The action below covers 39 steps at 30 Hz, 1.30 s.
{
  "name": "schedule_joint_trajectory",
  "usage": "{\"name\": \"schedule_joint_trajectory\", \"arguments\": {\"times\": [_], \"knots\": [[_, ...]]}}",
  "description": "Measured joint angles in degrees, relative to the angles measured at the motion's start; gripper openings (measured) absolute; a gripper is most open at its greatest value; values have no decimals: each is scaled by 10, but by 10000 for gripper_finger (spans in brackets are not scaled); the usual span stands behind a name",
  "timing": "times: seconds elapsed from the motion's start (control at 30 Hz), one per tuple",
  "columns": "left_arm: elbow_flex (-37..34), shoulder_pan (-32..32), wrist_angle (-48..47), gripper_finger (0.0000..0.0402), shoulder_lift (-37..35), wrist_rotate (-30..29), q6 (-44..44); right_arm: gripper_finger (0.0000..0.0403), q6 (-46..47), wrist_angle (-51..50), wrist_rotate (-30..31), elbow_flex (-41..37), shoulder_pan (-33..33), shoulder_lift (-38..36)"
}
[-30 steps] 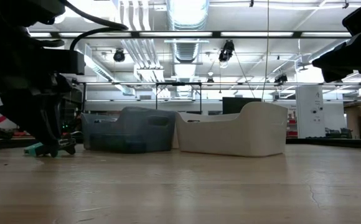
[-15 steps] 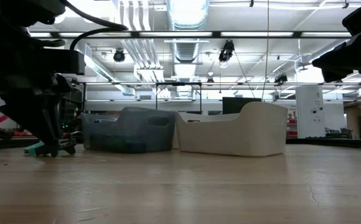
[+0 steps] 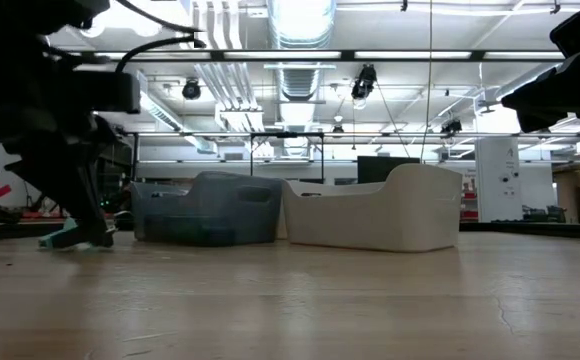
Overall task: Pick and place Stapler, Stapler remover, tape
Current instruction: Put the black staple remover into the top white bin
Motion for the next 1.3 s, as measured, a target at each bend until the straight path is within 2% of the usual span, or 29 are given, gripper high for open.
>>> {"name": "schedule_joint_trajectory", "arguments": {"times": [0.2, 0.33, 0.53, 0.67, 0.77, 0.87, 0.93, 1.03, 1.3], "knots": [[38, 0, 1, 6, 0, -2, 13, 8, 0, 0, 0, 0, 0, 0], [65, 0, 1, 4, 0, -37, 20, 8, 0, 0, 0, 0, 0, 0], [110, 2, 0, 3, 0, -162, -14, 8, 0, 0, 0, 0, 0, 0], [142, 11, 2, 5, -1, -279, -7, 8, 0, 0, 0, 0, 0, 0], [156, 26, 25, 5, -1, -358, 21, 8, 0, 0, 0, 0, 0, 0], [159, 54, 76, 3, -1, -399, 48, 8, 0, 0, 0, 0, 0, 0], [159, 85, 110, 3, -1, -402, 44, 8, 0, 0, 0, 0, 0, 0], [159, 136, 155, 9, 0, -370, 36, 8, 0, 0, 0, 0, 0, 0], [159, 273, 282, 4, 16, -212, 87, 8, 0, 0, 0, 0, 0, 0]]}}
